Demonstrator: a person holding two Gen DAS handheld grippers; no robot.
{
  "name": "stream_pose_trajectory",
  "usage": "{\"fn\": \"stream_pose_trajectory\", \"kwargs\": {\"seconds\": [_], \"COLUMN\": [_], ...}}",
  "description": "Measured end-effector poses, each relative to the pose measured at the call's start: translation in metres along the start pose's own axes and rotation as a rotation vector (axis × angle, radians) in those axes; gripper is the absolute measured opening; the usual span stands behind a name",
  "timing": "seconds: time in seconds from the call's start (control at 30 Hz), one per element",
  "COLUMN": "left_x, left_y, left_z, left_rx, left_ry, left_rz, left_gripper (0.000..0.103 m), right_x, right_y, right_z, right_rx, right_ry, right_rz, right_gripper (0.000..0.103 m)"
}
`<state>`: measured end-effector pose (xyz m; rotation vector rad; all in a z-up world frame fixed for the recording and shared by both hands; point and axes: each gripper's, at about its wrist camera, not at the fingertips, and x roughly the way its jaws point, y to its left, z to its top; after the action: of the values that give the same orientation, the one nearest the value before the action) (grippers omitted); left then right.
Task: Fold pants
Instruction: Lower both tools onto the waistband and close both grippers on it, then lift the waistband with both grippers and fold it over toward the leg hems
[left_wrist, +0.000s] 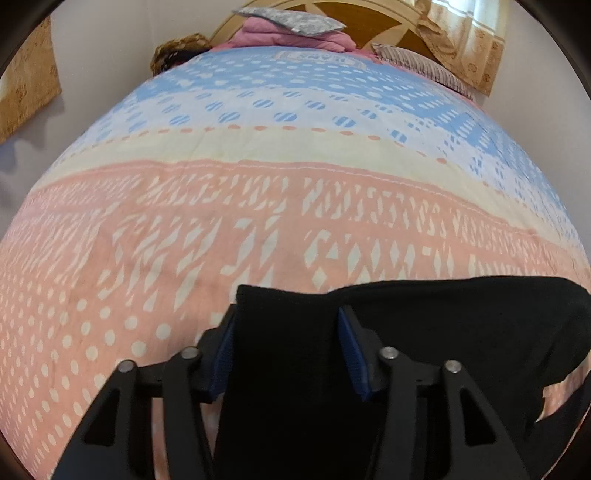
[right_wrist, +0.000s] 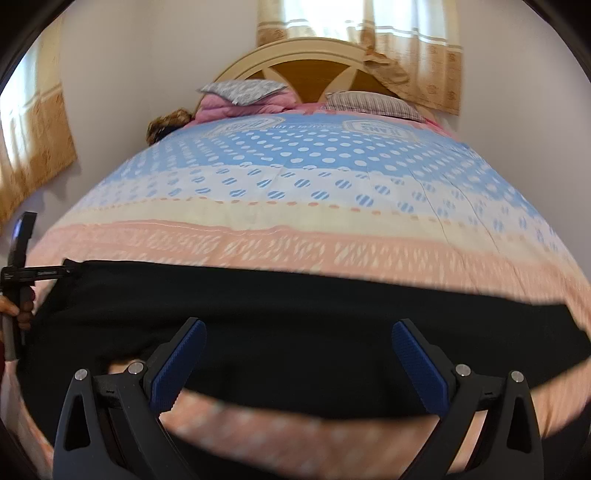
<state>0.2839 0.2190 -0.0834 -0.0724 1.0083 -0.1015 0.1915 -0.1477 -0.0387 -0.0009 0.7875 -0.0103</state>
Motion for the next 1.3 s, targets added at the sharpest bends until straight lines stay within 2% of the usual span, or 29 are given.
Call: {"fn": "stream_pose_trajectory", "kwargs": {"seconds": [0.13,0.2,0.27,0.3,0.4,0.47,0.5,0.53,0.57,0.6,0.63,0.67,0.77,1.0,1.17,1.3], "left_x": [-0.001,-0.001,0.0,0.0,0.003,0.005,0.005,0.005,0.004,0.003,0.002,-0.001,-0.016,-0.088,-0.142,-0.163], "left_y": [0.002,0.0,-0.003,-0.004,-0.002,-0.004,-0.005,-0.008,-0.01,-0.013,-0.014,-0.015,-0.013,-0.012,-0.005,-0.003], "left_z": [0.003,0.003,0.003,0.003,0.007,0.009,0.009,0.009,0.009,0.01,0.01,0.011,0.013,0.008,-0.02,-0.056], "left_rx": [-0.021,-0.008,0.004,-0.003,-0.033,-0.031,-0.022,-0.011,0.002,0.007,0.01,0.011,-0.022,-0.012,-0.017,-0.002], "left_ry": [-0.001,-0.002,-0.005,-0.005,-0.008,-0.009,-0.011,-0.019,-0.026,-0.024,-0.028,-0.037,-0.082,-0.245,-0.353,-0.396], "left_rz": [-0.031,-0.033,-0.019,-0.014,0.003,0.011,0.017,0.014,-0.002,-0.012,-0.011,-0.004,-0.012,-0.037,-0.082,-0.078], "left_gripper": [0.031,0.027,0.029,0.036,0.044,0.043,0.038,0.033,0.022,0.017,0.017,0.017,0.017,0.017,0.017,0.017], "right_x": [0.042,0.062,0.083,0.092,0.121,0.123,0.123,0.123,0.121,0.117,0.115,0.111,0.096,0.004,-0.065,-0.108], "right_y": [-0.02,-0.031,-0.04,-0.044,-0.049,-0.048,-0.048,-0.048,-0.046,-0.044,-0.041,-0.038,-0.03,-0.033,-0.023,-0.018], "right_z": [0.025,0.034,0.042,0.045,0.042,0.039,0.039,0.039,0.04,0.04,0.041,0.04,0.043,0.046,0.019,-0.018], "right_rx": [-0.138,-0.175,-0.196,-0.201,-0.213,-0.237,-0.243,-0.246,-0.245,-0.246,-0.247,-0.246,-0.253,-0.186,-0.188,-0.189], "right_ry": [0.093,0.145,0.194,0.221,0.304,0.287,0.284,0.293,0.298,0.301,0.305,0.309,0.279,0.082,-0.014,-0.068], "right_rz": [0.053,0.082,0.116,0.13,0.179,0.203,0.209,0.219,0.249,0.283,0.293,0.285,0.241,0.272,0.293,0.314], "right_gripper": [0.101,0.096,0.078,0.077,0.077,0.077,0.076,0.064,0.054,0.03,0.015,0.01,0.007,0.007,0.007,0.007]}}
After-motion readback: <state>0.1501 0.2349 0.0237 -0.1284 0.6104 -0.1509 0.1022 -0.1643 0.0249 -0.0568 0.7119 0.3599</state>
